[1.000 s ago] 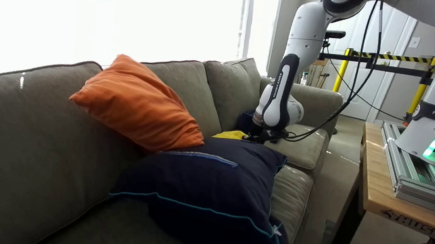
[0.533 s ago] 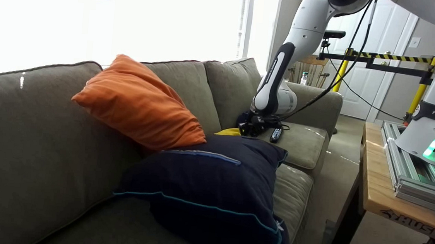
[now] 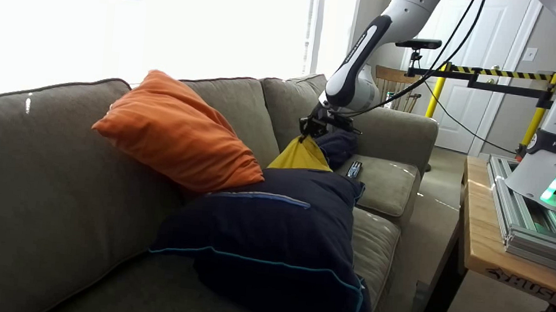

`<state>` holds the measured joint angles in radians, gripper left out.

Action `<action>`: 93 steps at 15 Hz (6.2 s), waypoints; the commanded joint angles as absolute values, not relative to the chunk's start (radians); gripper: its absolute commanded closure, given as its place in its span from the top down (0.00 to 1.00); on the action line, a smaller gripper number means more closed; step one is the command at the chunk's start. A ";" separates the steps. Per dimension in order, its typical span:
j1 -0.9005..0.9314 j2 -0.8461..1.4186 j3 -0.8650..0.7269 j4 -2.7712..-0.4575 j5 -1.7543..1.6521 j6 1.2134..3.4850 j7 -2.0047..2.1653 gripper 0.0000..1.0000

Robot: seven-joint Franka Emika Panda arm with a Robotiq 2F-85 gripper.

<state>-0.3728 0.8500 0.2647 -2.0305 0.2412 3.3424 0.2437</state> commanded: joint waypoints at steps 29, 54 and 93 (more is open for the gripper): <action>0.009 0.502 -0.188 -1.918 -0.068 2.460 0.500 0.03; 0.120 0.943 -0.084 -1.494 0.319 3.322 0.592 1.00; -0.095 0.311 0.031 -2.148 0.100 2.503 -0.185 1.00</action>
